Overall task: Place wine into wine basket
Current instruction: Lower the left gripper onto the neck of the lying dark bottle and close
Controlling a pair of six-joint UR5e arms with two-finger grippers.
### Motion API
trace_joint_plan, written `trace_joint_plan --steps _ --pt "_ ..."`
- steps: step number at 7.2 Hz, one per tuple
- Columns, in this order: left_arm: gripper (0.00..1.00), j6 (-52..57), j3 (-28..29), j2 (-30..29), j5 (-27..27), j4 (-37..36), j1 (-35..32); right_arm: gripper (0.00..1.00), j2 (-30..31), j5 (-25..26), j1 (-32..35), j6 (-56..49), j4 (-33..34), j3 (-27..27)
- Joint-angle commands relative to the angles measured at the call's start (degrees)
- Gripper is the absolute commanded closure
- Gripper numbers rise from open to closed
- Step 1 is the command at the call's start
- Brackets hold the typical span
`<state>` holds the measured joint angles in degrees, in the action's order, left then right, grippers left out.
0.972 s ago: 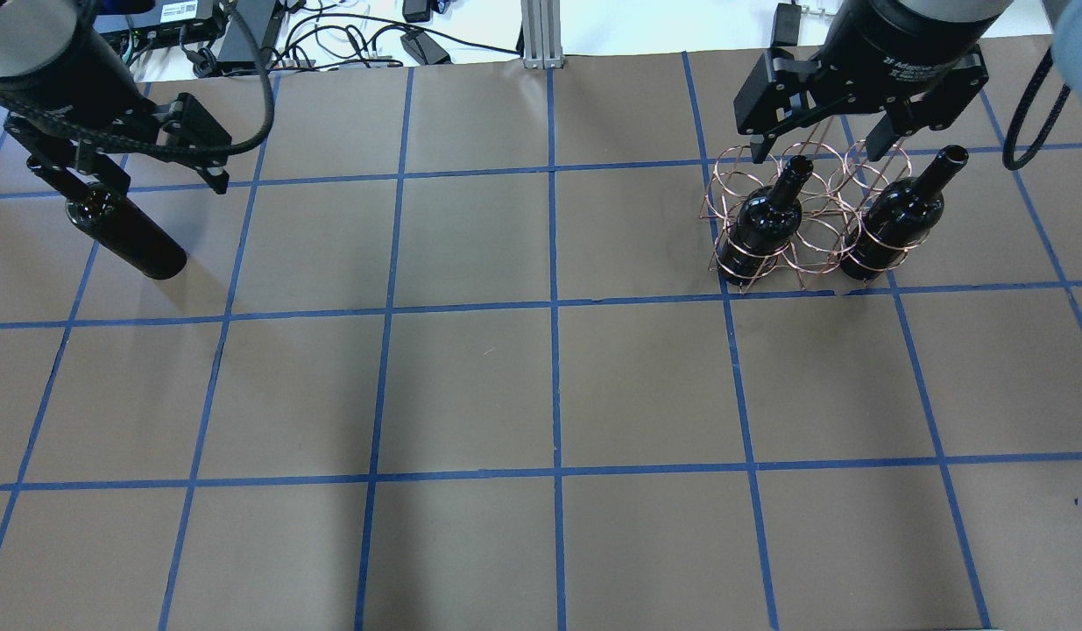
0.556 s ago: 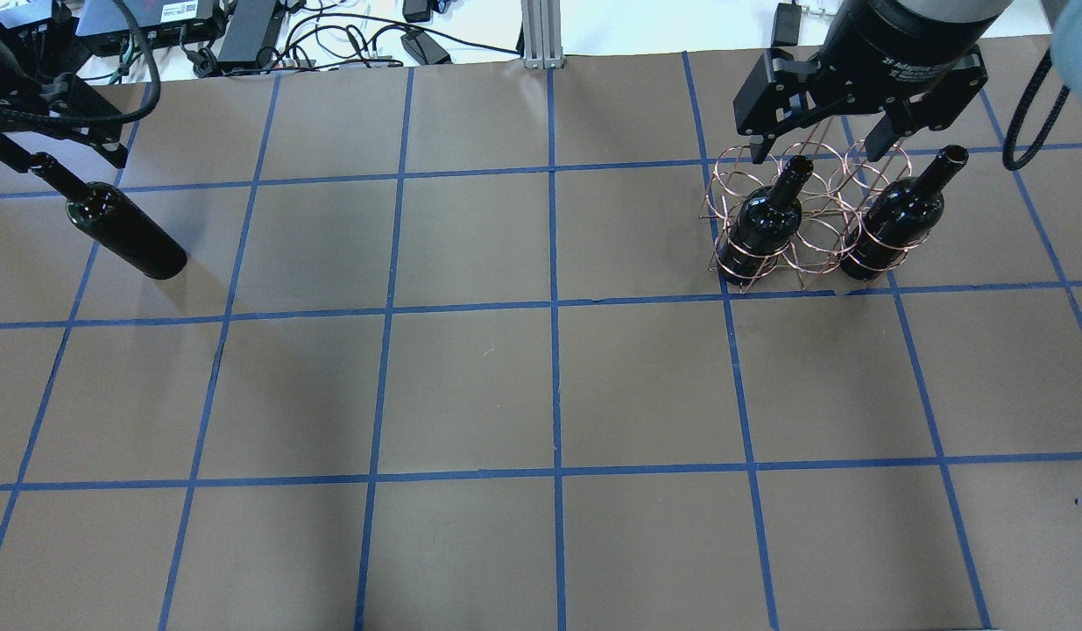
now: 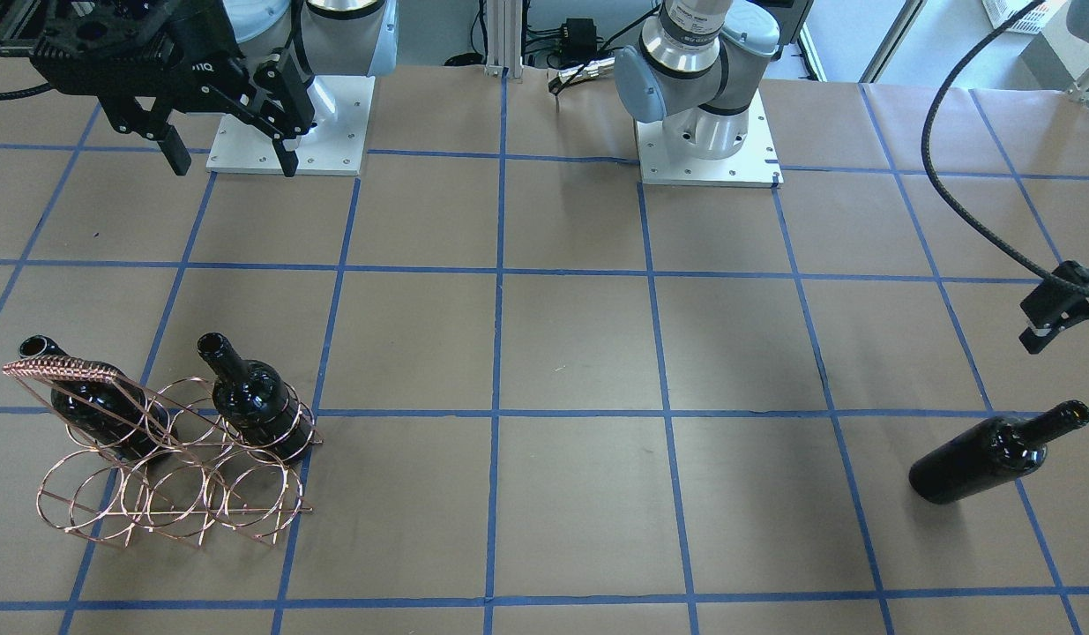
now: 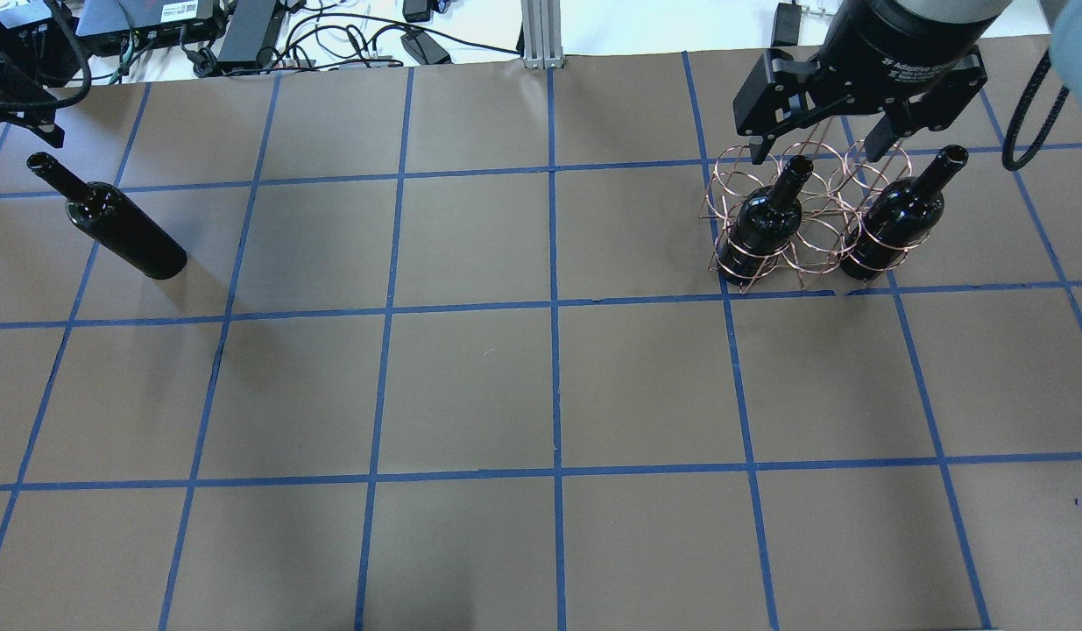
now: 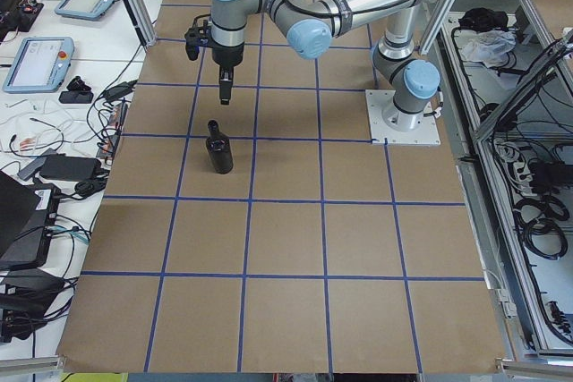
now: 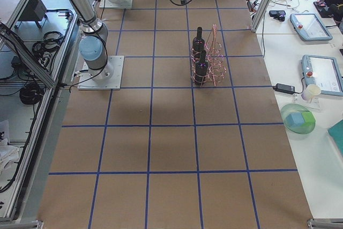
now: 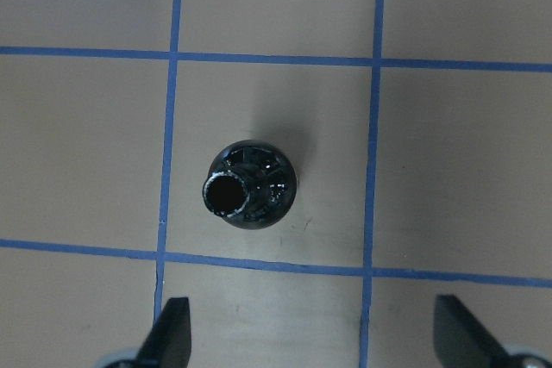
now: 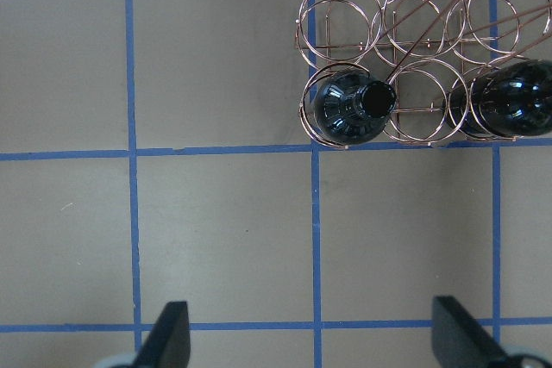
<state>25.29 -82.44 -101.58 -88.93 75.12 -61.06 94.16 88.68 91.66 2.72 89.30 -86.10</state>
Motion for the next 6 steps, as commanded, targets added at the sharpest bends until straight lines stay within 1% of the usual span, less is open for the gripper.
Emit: trace_joint_plan --steps 1,3,5,6 --pt "0.0 2.0 0.3 -4.7 2.8 -3.9 2.4 0.0 0.2 0.3 0.0 0.0 0.0 0.0" --pt "0.0 2.0 0.3 -7.0 4.0 -5.4 2.8 0.0 0.5 0.5 0.0 -0.3 -0.5 0.0" --pt "0.04 2.0 0.2 -8.9 4.8 -7.3 2.8 0.0 0.8 0.8 0.0 -0.4 -1.8 0.0" --pt "0.17 2.4 0.2 -9.2 4.4 -7.4 2.8 0.0 0.8 0.8 0.0 -0.3 -1.8 0.0"
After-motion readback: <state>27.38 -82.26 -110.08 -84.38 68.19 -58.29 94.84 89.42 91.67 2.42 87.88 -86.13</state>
